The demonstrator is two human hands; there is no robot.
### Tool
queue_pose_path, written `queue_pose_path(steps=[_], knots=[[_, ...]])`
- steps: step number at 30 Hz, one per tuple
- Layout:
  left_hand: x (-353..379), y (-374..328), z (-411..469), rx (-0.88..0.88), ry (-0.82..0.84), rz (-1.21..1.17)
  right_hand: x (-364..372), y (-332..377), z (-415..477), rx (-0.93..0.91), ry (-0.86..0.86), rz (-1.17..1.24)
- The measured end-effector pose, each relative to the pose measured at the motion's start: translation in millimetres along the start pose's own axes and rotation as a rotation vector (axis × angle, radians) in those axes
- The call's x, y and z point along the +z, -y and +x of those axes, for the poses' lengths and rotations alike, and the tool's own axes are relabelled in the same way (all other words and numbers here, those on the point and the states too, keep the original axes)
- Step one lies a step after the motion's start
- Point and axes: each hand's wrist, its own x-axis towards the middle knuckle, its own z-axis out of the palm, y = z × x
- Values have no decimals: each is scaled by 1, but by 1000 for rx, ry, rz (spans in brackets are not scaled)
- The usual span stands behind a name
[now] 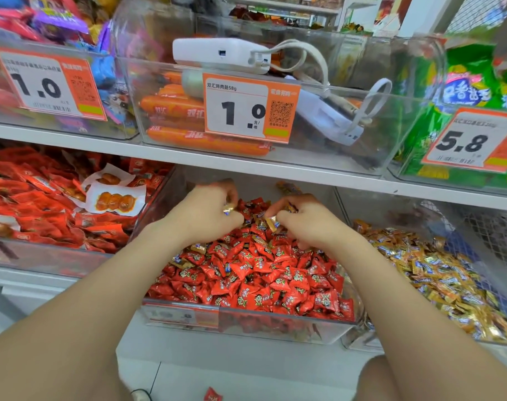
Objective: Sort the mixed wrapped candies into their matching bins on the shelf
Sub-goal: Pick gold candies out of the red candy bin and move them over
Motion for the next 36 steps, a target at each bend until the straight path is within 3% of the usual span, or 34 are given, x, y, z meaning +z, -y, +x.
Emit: queue_pose_path(steps=[5, 9, 14, 19, 24, 28, 33, 36], knots=[[7, -7, 1, 135, 120, -3, 4, 2, 3, 246, 7, 136], [23, -16, 6, 259, 232, 75, 4, -2, 5, 262, -46, 162], [36, -21, 14, 288, 391, 220, 0, 3, -2, 206, -103, -34], [32, -21, 9, 238, 302, 176, 0, -1, -5, 46, -102, -49], [-10, -20, -9, 78, 99, -23, 6, 4, -9, -23, -29, 66], [-29, -7, -35, -39, -9, -38, 20, 17, -11, -113, 40, 132], [-28, 2, -60, -167, -36, 130, 47, 25, -1, -320, -40, -211], [-27, 6, -69, -202, -9, 246, 68, 26, 6, -427, 13, -404]])
